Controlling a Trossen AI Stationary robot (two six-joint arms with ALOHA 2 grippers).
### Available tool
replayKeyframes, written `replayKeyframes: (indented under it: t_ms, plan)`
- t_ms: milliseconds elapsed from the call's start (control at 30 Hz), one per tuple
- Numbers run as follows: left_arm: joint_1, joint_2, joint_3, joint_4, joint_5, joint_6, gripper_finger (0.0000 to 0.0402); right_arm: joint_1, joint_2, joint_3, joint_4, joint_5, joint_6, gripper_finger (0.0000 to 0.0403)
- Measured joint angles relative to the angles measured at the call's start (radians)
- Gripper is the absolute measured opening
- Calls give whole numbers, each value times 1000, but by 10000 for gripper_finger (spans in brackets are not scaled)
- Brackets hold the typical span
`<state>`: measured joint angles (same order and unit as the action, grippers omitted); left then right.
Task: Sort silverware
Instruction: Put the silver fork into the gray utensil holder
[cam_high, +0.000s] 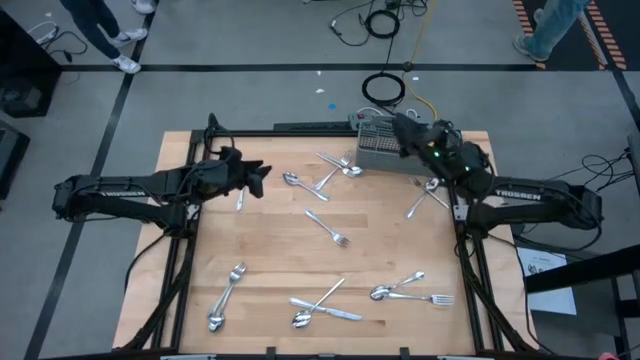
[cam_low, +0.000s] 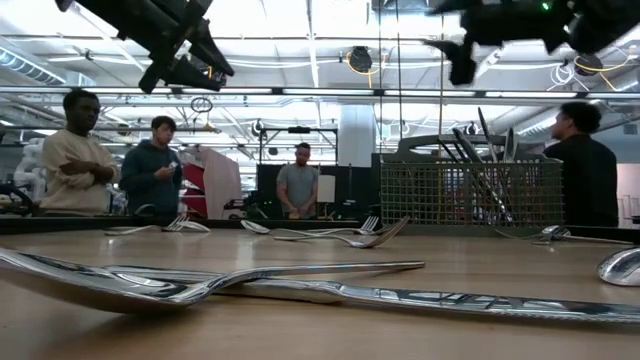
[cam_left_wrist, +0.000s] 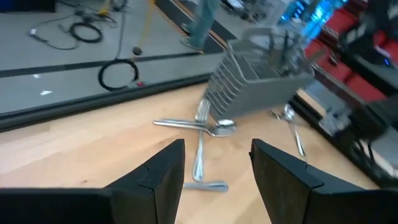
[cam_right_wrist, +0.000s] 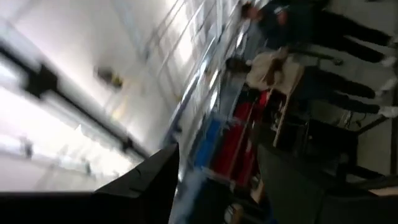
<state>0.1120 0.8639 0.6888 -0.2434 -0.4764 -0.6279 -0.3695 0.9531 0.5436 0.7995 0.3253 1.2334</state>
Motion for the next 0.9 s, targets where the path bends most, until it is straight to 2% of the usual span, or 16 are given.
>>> replayKeyframes:
  t_ms: [167, 333, 433, 533, 800, 900]
  plan:
    - [-1, 0, 0, -1, 111, 94, 192, 0, 105, 178, -95, -184, -348, 210]
    - [-2, 0, 0, -2, 268, 133, 192, 29, 197, 291, -154, -333, -674, 210]
    - [-17, 0, 0, -2, 371, 161, 192, 62, 250, 349, -178, -478, -821, 210]
    - [-54, 0, 0, -10, 426, 164, 192, 110, 300, 416, -266, -602, -963, 210]
    - [-199, 0, -39, -119, 424, 120, 192, 259, 434, 650, -846, -609, -1225, 210]
    - [-255, 0, -57, -118, 421, 110, 192, 321, 495, 706, -1022, -542, -1288, 210]
